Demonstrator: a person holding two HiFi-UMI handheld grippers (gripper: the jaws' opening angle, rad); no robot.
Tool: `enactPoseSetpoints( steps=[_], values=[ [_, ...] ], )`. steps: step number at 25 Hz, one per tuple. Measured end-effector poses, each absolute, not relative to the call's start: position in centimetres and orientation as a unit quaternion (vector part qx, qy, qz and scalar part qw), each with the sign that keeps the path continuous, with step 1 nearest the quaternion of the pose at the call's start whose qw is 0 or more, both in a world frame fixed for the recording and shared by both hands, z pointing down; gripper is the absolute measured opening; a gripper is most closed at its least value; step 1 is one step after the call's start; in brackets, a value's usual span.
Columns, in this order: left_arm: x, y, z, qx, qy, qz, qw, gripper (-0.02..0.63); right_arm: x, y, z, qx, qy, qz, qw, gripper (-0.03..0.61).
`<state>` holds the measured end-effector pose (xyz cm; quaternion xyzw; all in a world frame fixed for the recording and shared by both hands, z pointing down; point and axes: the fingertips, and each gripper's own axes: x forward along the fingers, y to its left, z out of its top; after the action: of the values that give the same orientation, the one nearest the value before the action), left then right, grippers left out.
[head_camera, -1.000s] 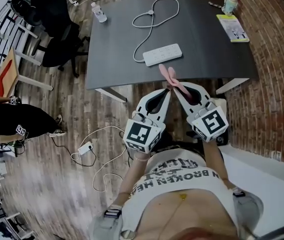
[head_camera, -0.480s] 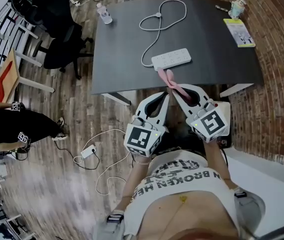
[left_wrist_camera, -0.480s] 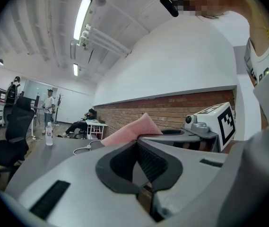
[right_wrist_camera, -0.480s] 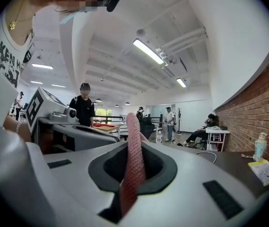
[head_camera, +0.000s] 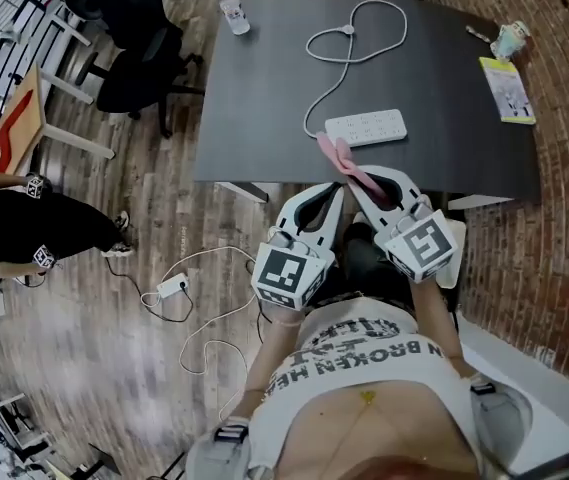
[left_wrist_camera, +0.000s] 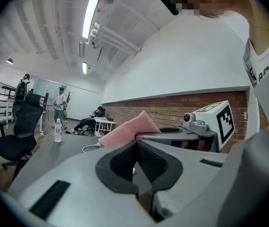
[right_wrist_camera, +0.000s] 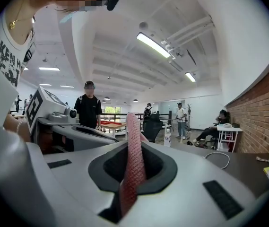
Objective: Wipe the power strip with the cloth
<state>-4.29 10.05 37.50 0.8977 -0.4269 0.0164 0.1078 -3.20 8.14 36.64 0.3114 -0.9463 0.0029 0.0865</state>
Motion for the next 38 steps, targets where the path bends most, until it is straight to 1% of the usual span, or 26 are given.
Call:
enactPoseSetpoints(
  steps=[7,18,27,31,38],
  values=[
    [-3.9,4.7,35.8,0.887,-0.453,0.017,0.093,0.008,-2.8,2.6,35.9,0.290,-0.954,0.007,0.076,0.017],
    [-3.9,-1.3,36.1,0.859,-0.502,0.029,0.098,0.008,-1.4,-4.3,35.3,0.254,-0.964,0.001,0.081,0.017],
    [-3.5,-4.3,36.6,0.838,-0.537,0.040,0.088,0.008,0.2,-6.9,35.6,0.224,-0.972,-0.004,0.074,0.017],
    [-2.4,-5.1,37.7,0.831,-0.546,0.063,0.081,0.008,1.6,-7.5,36.7,0.221,-0.971,0.000,0.089,0.017],
    [-2.5,-6.0,39.0,0.831,-0.544,0.070,0.092,0.008,2.2,-8.5,37.8,0.224,-0.970,0.012,0.091,0.017]
  ],
)
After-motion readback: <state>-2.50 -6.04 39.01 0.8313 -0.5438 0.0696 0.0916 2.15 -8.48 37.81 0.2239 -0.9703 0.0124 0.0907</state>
